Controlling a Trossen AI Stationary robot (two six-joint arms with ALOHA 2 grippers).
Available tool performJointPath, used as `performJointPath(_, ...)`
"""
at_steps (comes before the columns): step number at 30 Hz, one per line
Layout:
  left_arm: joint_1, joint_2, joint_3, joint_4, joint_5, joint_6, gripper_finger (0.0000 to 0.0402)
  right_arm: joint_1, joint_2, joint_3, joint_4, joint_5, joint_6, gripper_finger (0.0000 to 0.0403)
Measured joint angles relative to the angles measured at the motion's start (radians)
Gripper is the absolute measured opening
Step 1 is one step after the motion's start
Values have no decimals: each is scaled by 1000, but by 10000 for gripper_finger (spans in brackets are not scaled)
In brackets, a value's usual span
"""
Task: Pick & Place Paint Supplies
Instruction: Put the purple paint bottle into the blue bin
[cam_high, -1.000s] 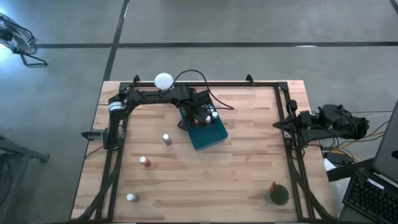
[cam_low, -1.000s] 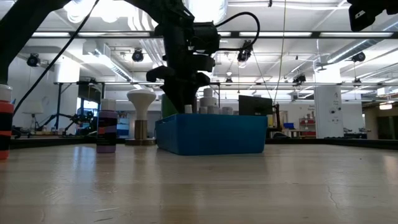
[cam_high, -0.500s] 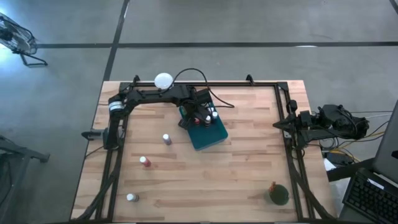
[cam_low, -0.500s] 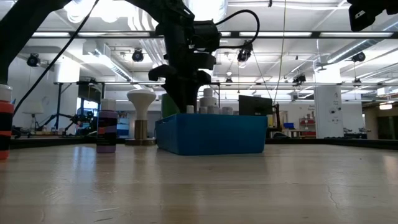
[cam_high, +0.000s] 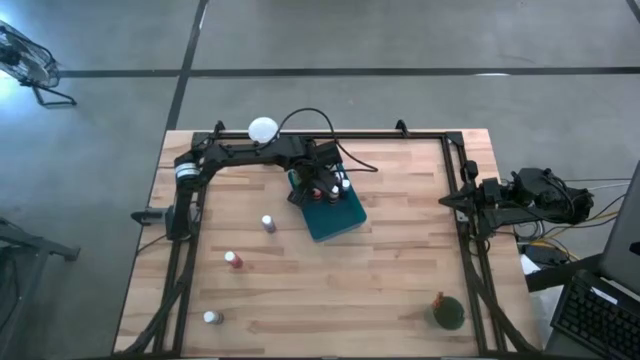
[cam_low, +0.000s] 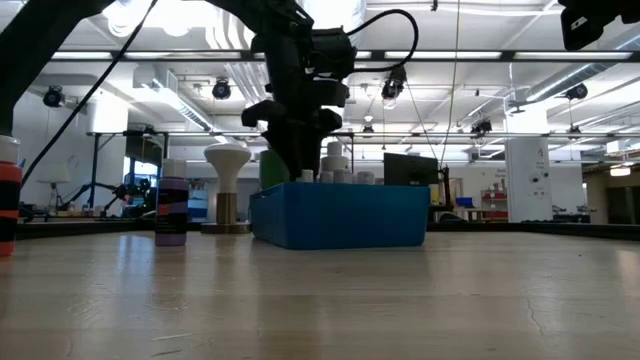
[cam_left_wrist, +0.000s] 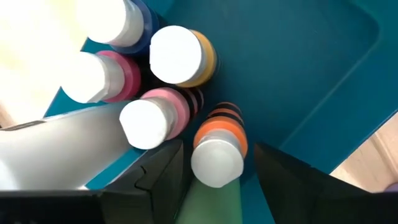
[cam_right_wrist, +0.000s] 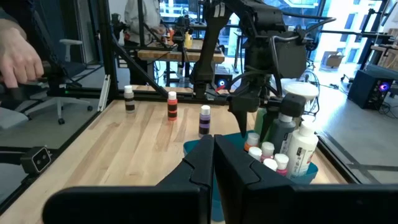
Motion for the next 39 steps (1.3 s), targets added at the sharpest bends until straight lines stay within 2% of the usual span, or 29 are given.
performJointPath(12, -7, 0, 37, -28, -43, -4, 202, 0, 0, 0, 0, 0, 0, 8)
performJointPath(18, -39, 0, 111, -96, -120, -28, 202, 0, 0, 0, 0, 0, 0, 8)
performJointPath(22, -78, 0, 183, -189, -189, -114, 202, 0, 0, 0, 0, 0, 0, 8)
performJointPath(28, -118, -54, 247, -332, -200, -392, 202, 0, 0, 0, 0, 0, 0, 8)
performJointPath(34, -156, -223, 153, -309, -203, -584, 202, 0, 0, 0, 1, 0, 0, 8)
performJointPath(39, -213, -400, -28, -168, -216, -734, 202, 0, 0, 0, 0, 0, 0, 8)
